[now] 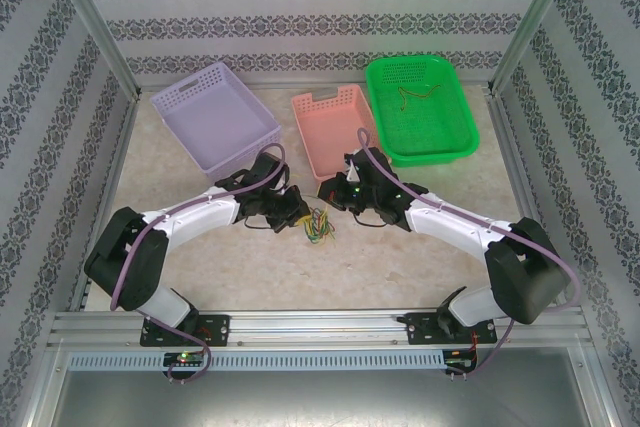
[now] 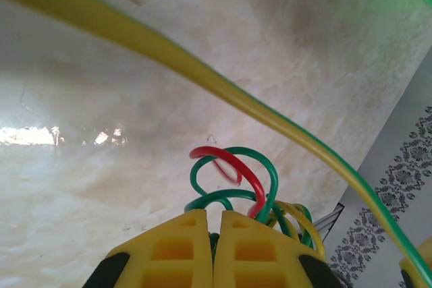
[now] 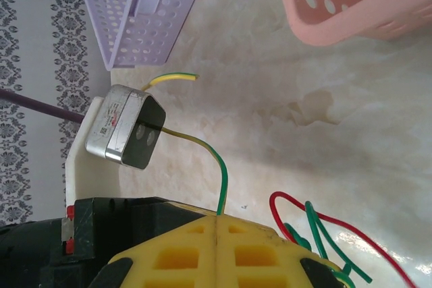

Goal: Untangle the cables

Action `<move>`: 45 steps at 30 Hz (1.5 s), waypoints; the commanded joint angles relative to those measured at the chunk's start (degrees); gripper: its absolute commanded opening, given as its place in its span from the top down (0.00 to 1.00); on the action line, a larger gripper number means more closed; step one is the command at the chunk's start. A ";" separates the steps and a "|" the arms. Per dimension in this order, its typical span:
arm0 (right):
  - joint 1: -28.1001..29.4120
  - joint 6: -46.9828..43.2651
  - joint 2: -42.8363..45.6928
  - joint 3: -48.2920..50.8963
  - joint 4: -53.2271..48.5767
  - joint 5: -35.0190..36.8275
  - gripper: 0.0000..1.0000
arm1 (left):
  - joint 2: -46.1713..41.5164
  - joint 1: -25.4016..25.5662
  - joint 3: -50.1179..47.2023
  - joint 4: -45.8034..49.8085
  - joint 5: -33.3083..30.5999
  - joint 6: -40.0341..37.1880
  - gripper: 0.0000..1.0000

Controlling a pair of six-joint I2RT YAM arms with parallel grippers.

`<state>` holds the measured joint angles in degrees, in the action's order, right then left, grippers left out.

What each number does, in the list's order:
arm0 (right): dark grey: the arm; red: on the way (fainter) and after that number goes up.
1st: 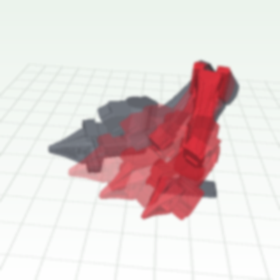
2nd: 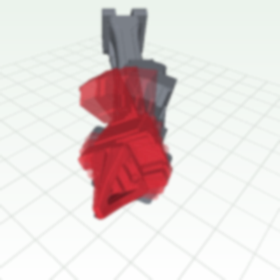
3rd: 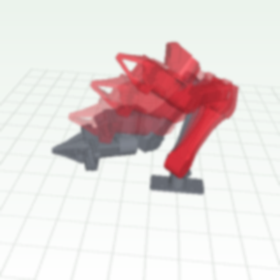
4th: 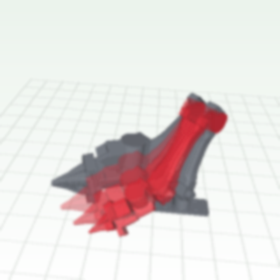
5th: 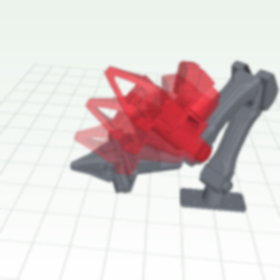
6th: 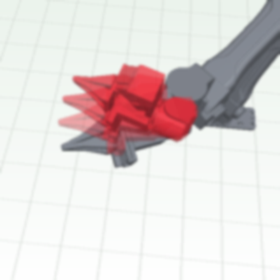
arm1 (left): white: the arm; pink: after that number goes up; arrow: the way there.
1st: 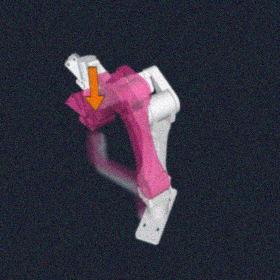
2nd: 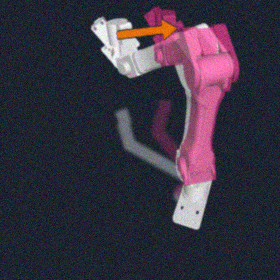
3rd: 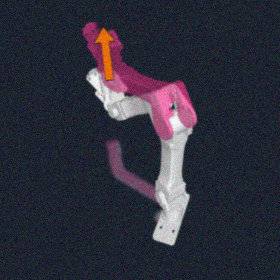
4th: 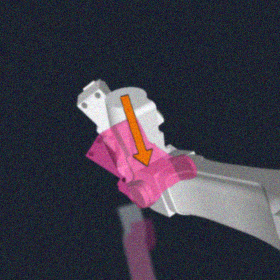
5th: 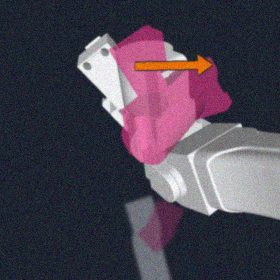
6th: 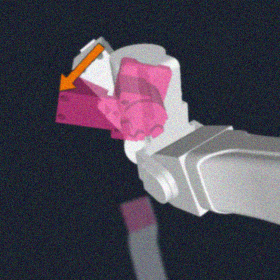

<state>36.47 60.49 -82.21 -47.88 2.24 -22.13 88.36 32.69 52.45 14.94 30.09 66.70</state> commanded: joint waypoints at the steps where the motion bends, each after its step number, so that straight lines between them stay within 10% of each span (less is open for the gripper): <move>1: -1.11 0.50 2.28 1.33 0.42 -0.72 1.00 | -2.65 0.65 1.82 4.45 -4.17 -1.93 1.00; 6: -1.45 -3.42 0.84 0.15 -5.76 -3.36 0.99 | -4.00 0.70 5.00 12.23 -5.92 -6.92 1.00; 11: -0.31 -6.06 -1.37 -1.44 -9.22 -7.38 0.64 | -2.34 0.62 8.41 17.35 -4.25 -12.01 1.00; 16: 0.01 -7.53 2.00 -1.34 -10.44 -4.65 0.51 | -1.36 0.67 11.00 21.70 -4.69 -15.94 1.00; 45: 3.14 29.15 -3.07 -6.37 -13.71 -5.29 0.34 | -4.98 2.29 14.79 17.89 -15.52 -17.48 1.00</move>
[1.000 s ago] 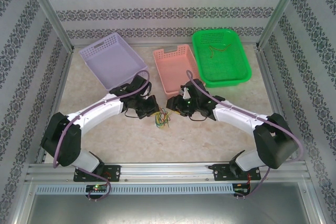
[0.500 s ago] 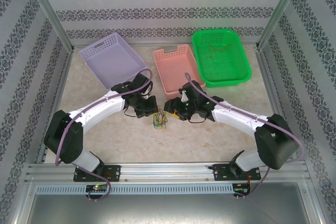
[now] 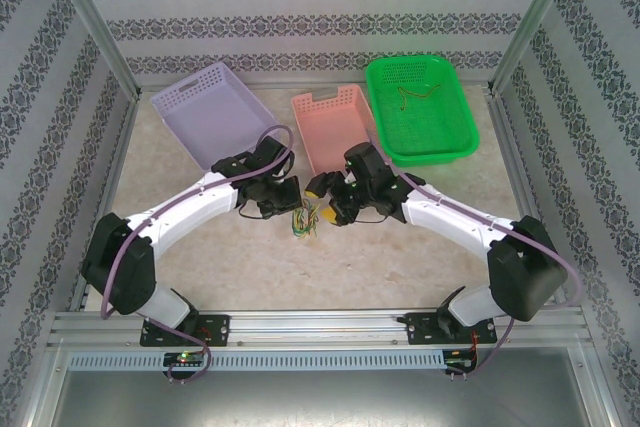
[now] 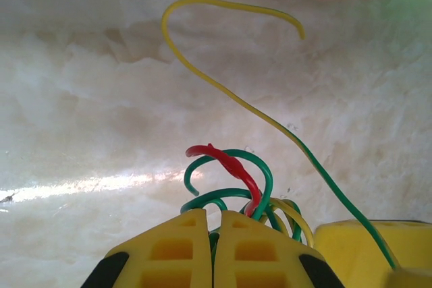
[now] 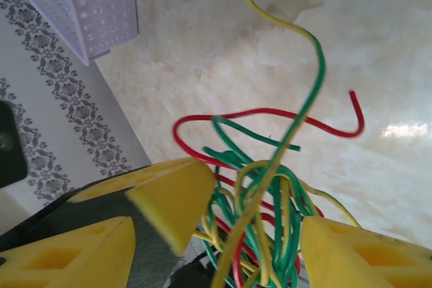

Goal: Untangle the cables

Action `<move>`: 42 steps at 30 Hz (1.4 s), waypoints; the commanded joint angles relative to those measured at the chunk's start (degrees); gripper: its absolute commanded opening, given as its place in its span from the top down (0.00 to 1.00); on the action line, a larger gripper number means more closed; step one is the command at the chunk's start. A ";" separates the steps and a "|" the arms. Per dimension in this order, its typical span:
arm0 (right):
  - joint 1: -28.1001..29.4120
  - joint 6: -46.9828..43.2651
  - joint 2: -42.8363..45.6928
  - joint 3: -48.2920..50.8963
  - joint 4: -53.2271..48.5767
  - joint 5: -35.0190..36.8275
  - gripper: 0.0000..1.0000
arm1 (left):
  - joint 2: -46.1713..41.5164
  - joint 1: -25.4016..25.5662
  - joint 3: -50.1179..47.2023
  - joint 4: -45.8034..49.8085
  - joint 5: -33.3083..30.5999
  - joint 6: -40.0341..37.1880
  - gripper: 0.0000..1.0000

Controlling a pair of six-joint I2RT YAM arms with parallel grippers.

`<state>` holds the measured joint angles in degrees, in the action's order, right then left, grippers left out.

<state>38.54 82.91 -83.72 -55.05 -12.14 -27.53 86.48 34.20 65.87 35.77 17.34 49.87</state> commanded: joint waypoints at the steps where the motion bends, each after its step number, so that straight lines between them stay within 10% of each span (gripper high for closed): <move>1: 1.47 7.03 -1.95 0.49 0.04 0.06 0.34 | -3.49 0.87 1.44 -3.03 -3.27 -0.65 1.00; 10: 4.15 10.07 -3.55 0.87 1.25 3.22 0.46 | -5.54 1.25 0.59 -5.81 -3.86 0.62 1.00; 17: 4.31 10.20 -2.97 1.50 3.14 9.91 1.00 | -9.70 1.46 -0.13 -5.78 -4.71 3.73 1.00; 27: 2.35 5.35 11.56 10.78 16.27 30.64 1.00 | -28.35 1.41 -18.73 -12.23 -8.78 27.83 1.00; 36: 0.92 -0.89 12.33 12.28 28.08 34.41 1.00 | -33.55 1.36 -31.53 -28.50 -7.59 49.51 1.00; 42: -1.63 -20.17 8.58 3.04 20.09 20.82 1.00 | -35.61 0.81 -27.52 -22.57 -9.91 49.22 0.45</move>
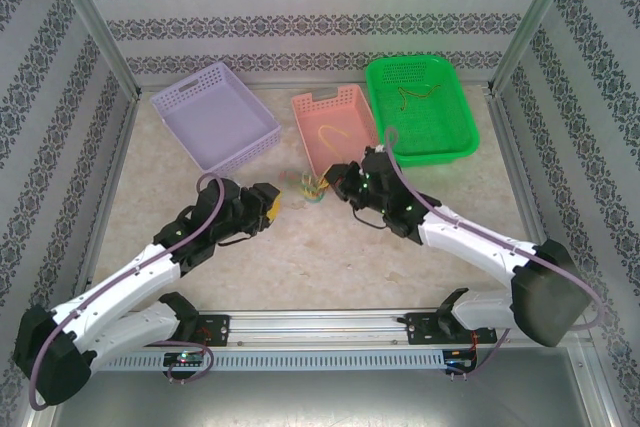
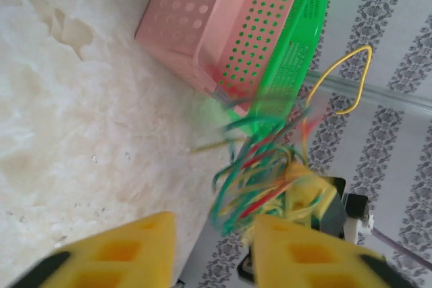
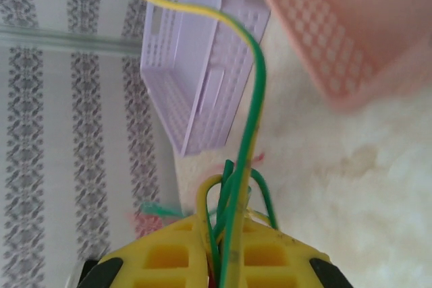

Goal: Untangle the cables

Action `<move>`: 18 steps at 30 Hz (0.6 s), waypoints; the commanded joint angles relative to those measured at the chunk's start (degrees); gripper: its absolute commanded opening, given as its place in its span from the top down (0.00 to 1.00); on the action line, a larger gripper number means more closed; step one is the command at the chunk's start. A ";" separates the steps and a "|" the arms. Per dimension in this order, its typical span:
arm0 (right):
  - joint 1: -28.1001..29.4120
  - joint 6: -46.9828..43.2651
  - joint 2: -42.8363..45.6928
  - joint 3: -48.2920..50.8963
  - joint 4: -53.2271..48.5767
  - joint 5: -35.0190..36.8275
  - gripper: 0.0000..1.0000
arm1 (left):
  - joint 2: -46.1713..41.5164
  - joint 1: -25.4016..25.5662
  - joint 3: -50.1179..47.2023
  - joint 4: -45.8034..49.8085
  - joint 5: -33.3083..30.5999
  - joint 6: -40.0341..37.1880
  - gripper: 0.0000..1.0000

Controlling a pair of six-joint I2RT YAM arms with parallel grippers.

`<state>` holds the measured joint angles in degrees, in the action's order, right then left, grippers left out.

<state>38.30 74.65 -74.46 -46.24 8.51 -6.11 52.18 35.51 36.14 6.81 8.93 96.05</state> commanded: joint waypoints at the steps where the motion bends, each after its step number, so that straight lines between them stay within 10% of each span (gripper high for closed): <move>1: -1.39 -15.27 -1.07 -7.30 -2.86 -1.78 1.00 | -1.27 -0.72 3.35 7.52 -1.39 2.44 0.37; 6: 0.62 -31.60 -2.04 -12.75 -12.83 -0.98 1.00 | 1.34 -1.49 10.08 13.01 0.78 4.34 0.11; 18: 6.60 -39.44 -5.54 -18.49 -16.51 4.90 1.00 | 21.20 -1.57 35.64 37.02 7.19 -2.23 0.04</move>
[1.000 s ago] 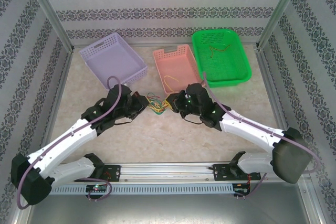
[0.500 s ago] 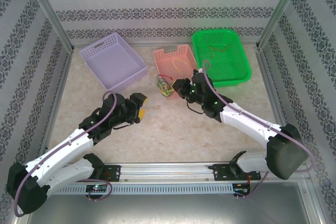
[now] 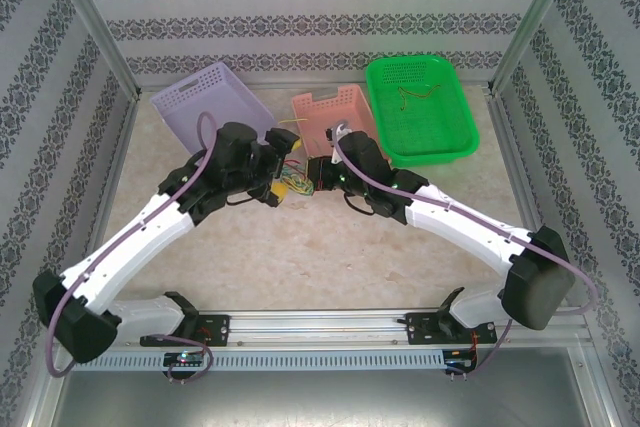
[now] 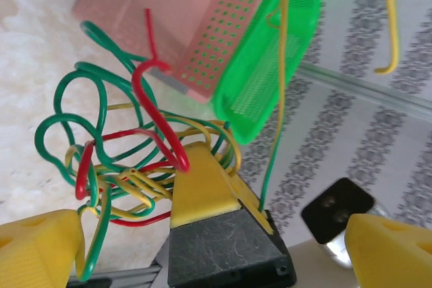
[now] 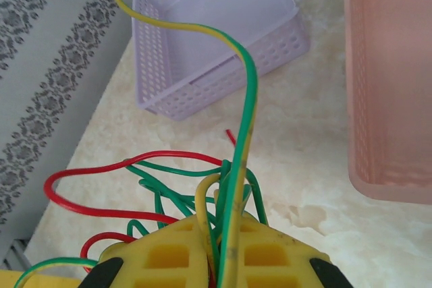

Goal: Untangle the cables

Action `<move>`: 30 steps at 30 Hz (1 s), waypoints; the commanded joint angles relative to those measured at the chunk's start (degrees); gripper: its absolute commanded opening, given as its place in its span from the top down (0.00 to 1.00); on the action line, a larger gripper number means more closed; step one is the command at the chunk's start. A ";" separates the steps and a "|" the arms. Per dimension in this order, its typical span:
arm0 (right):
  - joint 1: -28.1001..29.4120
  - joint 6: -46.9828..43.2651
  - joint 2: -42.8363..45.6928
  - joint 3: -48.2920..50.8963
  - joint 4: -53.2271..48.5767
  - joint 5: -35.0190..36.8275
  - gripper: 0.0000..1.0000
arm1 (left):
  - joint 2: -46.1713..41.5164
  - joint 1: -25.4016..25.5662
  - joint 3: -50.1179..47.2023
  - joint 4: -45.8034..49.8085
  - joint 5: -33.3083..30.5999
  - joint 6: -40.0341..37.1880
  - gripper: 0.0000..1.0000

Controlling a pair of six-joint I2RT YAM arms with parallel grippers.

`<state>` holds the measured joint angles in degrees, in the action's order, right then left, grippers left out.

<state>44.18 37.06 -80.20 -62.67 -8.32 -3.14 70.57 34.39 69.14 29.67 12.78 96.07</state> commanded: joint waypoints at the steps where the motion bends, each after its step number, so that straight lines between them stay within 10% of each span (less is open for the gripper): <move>1: 0.72 -1.10 0.32 -1.99 0.72 1.92 1.00 | 3.44 -0.44 2.40 14.70 3.63 -2.16 0.08; 6: 0.86 1.74 1.14 -2.45 1.60 1.04 1.00 | 3.59 -0.55 -0.19 12.74 1.66 2.09 0.22; 15: 0.86 6.01 2.07 -1.79 3.68 -1.82 1.00 | 9.57 -0.94 -1.90 -1.27 1.81 5.62 0.08; 18: -0.56 9.87 2.48 -0.28 6.55 -2.53 1.00 | 10.71 -0.73 -2.93 -4.35 1.62 5.96 0.28; 23: -4.77 22.80 4.81 4.62 14.69 -2.33 1.00 | 7.82 -0.73 -13.19 -17.36 -3.21 13.98 1.00; 30: -5.53 58.07 11.16 21.86 27.42 13.16 1.00 | -1.61 -0.62 -27.45 -38.32 -20.16 22.40 1.00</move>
<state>40.01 76.01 -73.10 -44.84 11.53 -3.16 72.12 35.64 45.34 -0.12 6.87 112.68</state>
